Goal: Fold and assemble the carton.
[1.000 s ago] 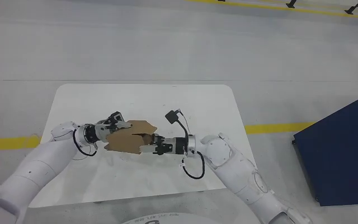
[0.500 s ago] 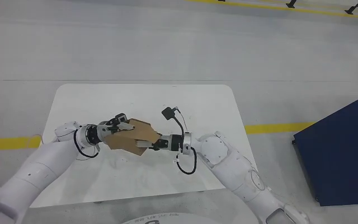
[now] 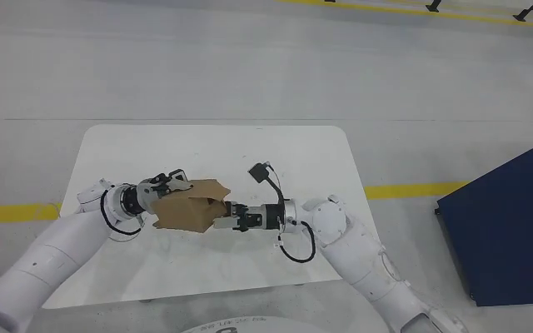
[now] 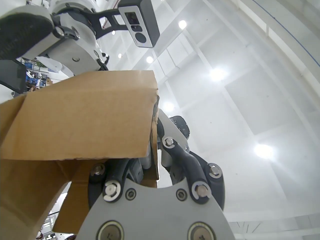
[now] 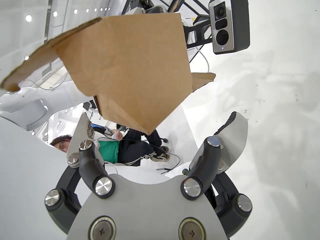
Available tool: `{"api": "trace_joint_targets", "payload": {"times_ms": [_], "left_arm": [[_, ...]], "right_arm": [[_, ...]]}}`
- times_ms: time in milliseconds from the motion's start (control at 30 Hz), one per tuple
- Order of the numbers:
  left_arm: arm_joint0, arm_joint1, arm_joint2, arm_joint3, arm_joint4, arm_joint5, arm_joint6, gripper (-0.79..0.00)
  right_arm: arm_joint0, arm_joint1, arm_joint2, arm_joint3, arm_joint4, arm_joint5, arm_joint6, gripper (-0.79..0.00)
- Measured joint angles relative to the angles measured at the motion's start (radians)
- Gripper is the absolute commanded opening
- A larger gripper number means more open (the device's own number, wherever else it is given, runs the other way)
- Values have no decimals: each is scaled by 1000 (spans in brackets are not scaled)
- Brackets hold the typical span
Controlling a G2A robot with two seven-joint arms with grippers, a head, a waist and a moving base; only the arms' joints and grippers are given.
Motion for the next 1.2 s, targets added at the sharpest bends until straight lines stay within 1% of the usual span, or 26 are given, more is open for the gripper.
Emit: {"api": "trace_joint_targets", "payload": {"times_ms": [300, 433, 567, 700, 767, 867, 1067, 1133, 1200], "left_arm": [[5, 12, 5, -15, 6, 7, 0, -785], [2, 14, 15, -15, 15, 1, 0, -785], [1, 15, 23, -15, 13, -2, 0, -785], [-1, 15, 31, -16, 10, -4, 0, -785], [-3, 16, 34, -15, 8, -4, 0, -785], [-7, 16, 34, -7, -1, -6, 0, -785], [-12, 18, 25, 25, -8, -30, 0, -785], [-16, 18, 28, 44, 15, -50, 0, -785], [-21, 15, 36, 59, 35, -64, 0, -785]], "right_arm": [[-4, 5, 29, 10, 74, 2, 6, 0], [19, 1, 16, 28, 80, 67, -30, 0], [52, -8, -36, 33, 10, 143, -66, 0], [73, -15, -64, 39, -21, 177, -102, 0], [75, -15, -62, 40, -15, 172, -105, 0], [64, -12, -41, 38, 16, 136, -93, 0], [5, 3, 58, 35, 138, 39, -63, 0], [-18, 7, 82, 27, 167, 15, -53, -9], [-34, 9, 97, 21, 189, 0, -47, -46]]}}
